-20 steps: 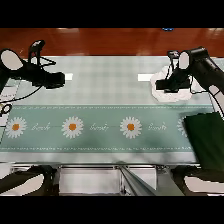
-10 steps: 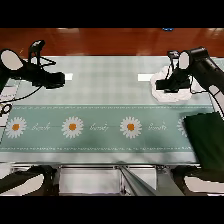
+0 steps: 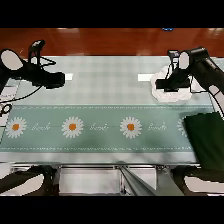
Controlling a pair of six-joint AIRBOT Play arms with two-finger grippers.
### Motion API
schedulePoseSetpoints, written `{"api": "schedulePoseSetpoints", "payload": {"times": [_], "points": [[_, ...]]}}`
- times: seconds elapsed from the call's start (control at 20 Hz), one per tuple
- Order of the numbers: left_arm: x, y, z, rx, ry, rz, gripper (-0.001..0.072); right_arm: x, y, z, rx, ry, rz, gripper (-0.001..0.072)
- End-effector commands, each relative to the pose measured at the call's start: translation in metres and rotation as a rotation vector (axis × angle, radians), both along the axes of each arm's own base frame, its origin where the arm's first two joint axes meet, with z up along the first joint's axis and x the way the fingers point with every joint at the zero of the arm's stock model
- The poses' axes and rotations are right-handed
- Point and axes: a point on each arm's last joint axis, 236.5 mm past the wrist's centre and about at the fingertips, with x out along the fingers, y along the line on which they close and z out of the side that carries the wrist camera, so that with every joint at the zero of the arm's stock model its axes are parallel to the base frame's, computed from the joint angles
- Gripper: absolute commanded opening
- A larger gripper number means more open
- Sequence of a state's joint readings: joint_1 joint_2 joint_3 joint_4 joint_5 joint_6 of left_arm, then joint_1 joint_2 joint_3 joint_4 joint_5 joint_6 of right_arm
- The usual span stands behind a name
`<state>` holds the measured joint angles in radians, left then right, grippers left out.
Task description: Fold the shirts.
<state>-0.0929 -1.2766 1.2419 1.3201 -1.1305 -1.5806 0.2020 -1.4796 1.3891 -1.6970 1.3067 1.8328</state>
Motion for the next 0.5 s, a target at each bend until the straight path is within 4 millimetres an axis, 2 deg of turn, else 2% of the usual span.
{"api": "schedulePoseSetpoints", "payload": {"times": [0.0, 0.05, 0.1, 0.2, 0.35, 0.45], "points": [[0.018, 0.002, 0.003, -0.002, -0.067, 0.021, 0.0055, 0.033, -0.002, 0.009, -0.015, -0.142, 0.026, 0.0033], [0.025, 0.005, 0.001, 0.012, -0.088, 0.027, 0.025, 0.05, -0.005, 0.016, -0.037, -0.217, 0.044, 0.0205], [0.029, 0.009, -0.004, 0.032, -0.088, 0.03, 0.0502, 0.066, -0.009, 0.025, -0.075, -0.29, 0.091, 0.0414], [0.027, 0.022, -0.016, 0.087, -0.055, 0.036, 0.0508, 0.097, -0.015, 0.048, -0.144, -0.431, 0.165, 0.0419], [0.021, 0.025, -0.02, 0.086, -0.055, 0.058, 0.0507, 0.131, -0.024, 0.085, -0.138, -0.603, 0.161, 0.0417], [0.016, 0.025, -0.019, 0.066, -0.087, 0.09, 0.0508, 0.147, -0.053, 0.088, -0.139, -0.62, 0.08, 0.0416]]}}
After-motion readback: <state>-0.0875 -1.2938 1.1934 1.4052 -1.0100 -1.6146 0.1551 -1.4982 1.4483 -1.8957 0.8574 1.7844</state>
